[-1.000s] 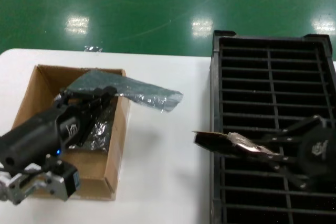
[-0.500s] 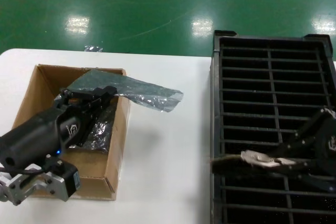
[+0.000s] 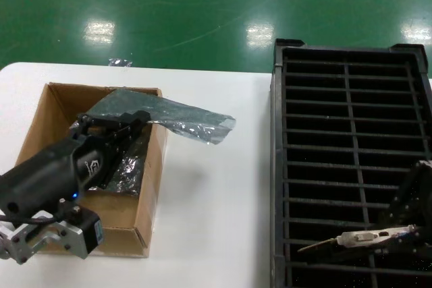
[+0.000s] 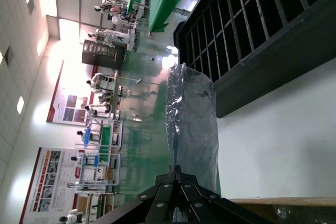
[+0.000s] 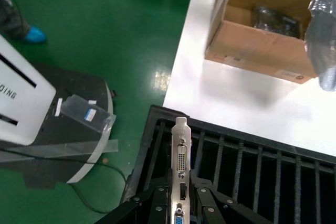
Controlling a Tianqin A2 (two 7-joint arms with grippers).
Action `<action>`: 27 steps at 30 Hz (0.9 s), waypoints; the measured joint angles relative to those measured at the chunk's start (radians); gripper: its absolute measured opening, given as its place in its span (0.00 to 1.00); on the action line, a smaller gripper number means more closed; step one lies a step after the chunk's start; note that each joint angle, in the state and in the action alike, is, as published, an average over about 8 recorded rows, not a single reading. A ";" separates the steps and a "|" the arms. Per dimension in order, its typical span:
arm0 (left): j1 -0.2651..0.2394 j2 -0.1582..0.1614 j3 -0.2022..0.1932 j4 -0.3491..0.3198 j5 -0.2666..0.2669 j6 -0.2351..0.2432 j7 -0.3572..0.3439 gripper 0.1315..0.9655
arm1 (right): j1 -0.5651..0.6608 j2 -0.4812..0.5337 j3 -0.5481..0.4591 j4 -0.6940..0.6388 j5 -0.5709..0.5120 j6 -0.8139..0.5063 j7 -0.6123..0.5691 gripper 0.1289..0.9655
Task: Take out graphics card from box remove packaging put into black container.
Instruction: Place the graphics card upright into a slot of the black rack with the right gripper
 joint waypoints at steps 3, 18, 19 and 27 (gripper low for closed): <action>0.000 0.000 0.000 0.000 0.000 0.000 0.000 0.01 | 0.016 -0.022 -0.039 -0.032 -0.019 0.000 -0.029 0.07; 0.000 0.000 0.000 0.000 0.000 0.000 0.000 0.01 | 0.011 -0.126 -0.101 -0.144 -0.127 -0.001 -0.084 0.07; 0.000 0.000 0.000 0.000 0.000 0.000 0.000 0.01 | 0.010 -0.129 -0.102 -0.148 -0.130 -0.001 -0.085 0.07; 0.000 0.000 0.000 0.000 0.000 0.000 0.000 0.01 | 0.004 -0.148 -0.106 -0.171 -0.152 -0.001 -0.088 0.07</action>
